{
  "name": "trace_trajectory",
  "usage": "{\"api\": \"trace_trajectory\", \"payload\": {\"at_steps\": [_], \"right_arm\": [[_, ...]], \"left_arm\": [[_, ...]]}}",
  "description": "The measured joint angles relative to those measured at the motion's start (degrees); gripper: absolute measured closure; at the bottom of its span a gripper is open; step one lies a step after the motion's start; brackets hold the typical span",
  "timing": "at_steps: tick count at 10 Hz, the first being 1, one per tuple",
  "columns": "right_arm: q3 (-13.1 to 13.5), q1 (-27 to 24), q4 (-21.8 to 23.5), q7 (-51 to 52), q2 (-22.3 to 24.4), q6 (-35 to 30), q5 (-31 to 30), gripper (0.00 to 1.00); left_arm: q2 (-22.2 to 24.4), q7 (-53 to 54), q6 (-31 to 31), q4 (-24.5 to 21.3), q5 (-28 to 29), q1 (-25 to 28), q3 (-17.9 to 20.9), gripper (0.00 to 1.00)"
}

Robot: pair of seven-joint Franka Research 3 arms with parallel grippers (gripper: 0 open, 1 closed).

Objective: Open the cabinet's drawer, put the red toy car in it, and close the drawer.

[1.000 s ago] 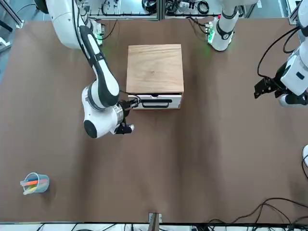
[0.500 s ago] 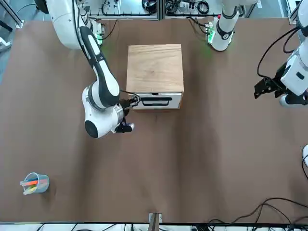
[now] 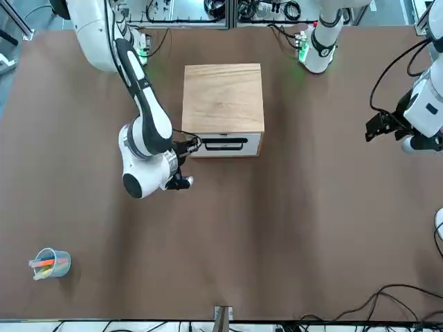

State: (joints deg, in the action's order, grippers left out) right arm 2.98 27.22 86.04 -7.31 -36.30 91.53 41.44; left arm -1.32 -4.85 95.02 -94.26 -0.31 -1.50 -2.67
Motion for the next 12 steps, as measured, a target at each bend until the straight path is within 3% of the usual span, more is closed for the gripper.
{"api": "trace_trajectory", "payload": {"at_steps": [4,8,10,11,12], "right_arm": [[0.22,-0.09,-0.33,0.13,0.25,-0.03,-0.08,0.77],[0.96,-3.31,-5.40,0.17,0.96,0.01,-0.31,0.62],[2.08,-6.10,-9.88,0.33,1.40,-0.05,-4.31,0.48],[2.64,-7.19,-12.41,0.34,1.59,-0.10,-7.98,0.45],[3.01,-8.31,-14.87,0.34,1.74,-0.11,-11.11,0.31]], "left_arm": [[0.00,-0.01,0.07,0.00,0.00,0.01,0.01,0.00],[-0.03,-0.02,0.15,0.00,0.00,0.01,0.02,0.00],[-0.06,-0.02,0.17,0.00,0.00,0.02,0.03,0.00],[-0.09,-0.02,0.18,0.00,0.00,0.02,0.04,0.00],[-0.20,-0.02,0.20,0.00,0.00,0.02,0.04,0.00]]}}
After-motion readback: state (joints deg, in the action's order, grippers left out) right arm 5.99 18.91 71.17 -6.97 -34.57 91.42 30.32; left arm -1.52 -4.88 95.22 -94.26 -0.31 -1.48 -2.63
